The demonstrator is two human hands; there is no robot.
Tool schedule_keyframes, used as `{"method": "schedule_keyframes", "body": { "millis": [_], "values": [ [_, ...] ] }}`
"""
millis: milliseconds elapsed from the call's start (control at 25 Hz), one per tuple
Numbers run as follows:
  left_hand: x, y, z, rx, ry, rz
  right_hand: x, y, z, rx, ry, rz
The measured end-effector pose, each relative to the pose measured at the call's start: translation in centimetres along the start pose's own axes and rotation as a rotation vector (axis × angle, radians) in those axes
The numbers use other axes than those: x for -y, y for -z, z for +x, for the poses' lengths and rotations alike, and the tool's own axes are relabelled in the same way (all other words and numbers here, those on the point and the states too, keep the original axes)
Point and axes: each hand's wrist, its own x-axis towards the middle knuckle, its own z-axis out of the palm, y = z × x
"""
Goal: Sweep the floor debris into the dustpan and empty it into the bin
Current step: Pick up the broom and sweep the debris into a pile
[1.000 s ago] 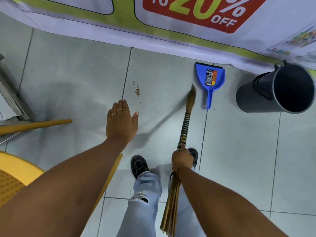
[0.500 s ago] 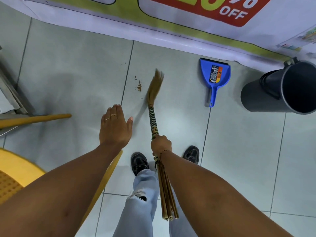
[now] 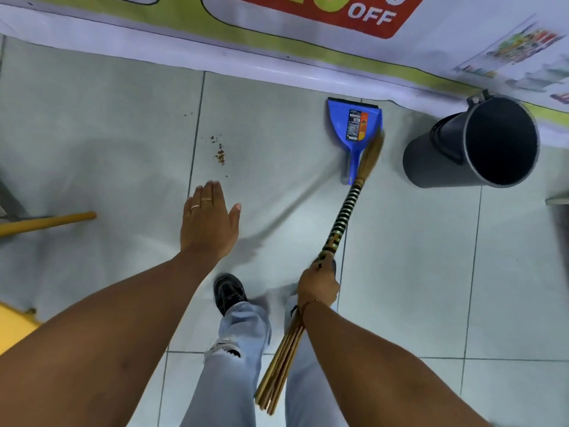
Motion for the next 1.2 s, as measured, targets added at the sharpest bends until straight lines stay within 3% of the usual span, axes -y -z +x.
{"method": "schedule_keyframes", "body": {
  "millis": [120, 360, 560, 800, 1200],
  "values": [
    [-2.4, -0.7, -0.4, 0.015, -0.030, 0.003, -0.7, 2.4, 2.7, 0.055, -0.114, -0.050],
    [-4.5, -2.1, -1.1, 0.071, -0.087, 0.003, -3.8, 4.0, 6.1, 0.223, -0.140, -0.205],
    [-4.0, -2.2, -1.8, 0.083, -0.021, -0.022, -4.3, 3.2, 3.9, 0.310, -0.004, -0.374],
    [-0.8, -1.7, -2.1, 0.069, 0.053, -0.033, -1.5, -1.7, 0.9, 0.407, 0.128, -0.401],
    [4.0, 1.1, -1.5, 0.002, 0.091, -0.065, 4.4, -8.3, -3.8, 0.421, 0.328, -0.451]
  ]
}}
